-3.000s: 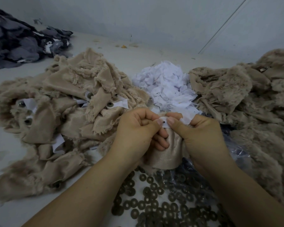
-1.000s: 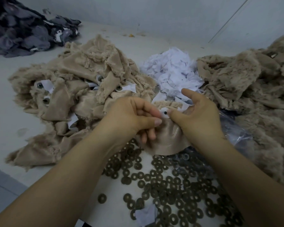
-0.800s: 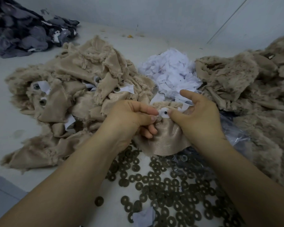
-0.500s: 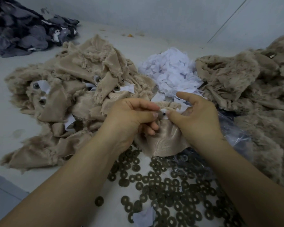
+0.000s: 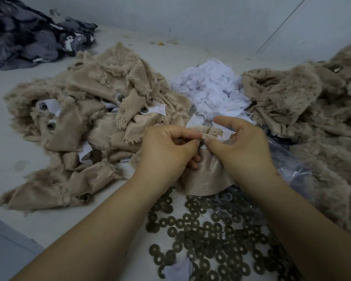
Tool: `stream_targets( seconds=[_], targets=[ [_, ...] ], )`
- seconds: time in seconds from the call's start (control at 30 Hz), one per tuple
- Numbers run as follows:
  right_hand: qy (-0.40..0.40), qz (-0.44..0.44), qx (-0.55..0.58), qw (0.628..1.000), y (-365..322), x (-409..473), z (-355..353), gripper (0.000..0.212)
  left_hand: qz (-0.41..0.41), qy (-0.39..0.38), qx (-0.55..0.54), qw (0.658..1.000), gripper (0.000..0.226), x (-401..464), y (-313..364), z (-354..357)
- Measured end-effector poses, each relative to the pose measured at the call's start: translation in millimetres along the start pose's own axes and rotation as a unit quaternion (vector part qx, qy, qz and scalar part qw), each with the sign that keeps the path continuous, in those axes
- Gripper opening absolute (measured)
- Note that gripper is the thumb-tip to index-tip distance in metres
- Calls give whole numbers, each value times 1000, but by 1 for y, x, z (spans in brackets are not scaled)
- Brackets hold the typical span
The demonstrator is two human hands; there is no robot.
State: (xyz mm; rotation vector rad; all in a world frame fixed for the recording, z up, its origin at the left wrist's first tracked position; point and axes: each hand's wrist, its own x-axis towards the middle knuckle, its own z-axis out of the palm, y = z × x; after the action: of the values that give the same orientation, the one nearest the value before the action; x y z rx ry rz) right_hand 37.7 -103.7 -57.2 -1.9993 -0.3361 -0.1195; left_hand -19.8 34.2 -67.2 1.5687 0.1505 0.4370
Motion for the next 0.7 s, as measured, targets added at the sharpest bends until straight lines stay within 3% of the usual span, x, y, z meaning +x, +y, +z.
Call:
stream_targets(
  seconds=[0.13, 0.4, 0.7],
  targets=[
    [-6, -3, 0, 1000, 4, 1, 0, 43, 37, 6, 45, 998, 20, -3, -4, 3],
    [-12, 6, 25, 1000, 3, -1, 2, 41, 16, -10, -45, 999, 16, -2, -5, 0],
    [-10, -3, 15, 1000, -1, -3, 3, 37, 32, -3, -29, 999, 23, -3, -8, 3]
  ],
)
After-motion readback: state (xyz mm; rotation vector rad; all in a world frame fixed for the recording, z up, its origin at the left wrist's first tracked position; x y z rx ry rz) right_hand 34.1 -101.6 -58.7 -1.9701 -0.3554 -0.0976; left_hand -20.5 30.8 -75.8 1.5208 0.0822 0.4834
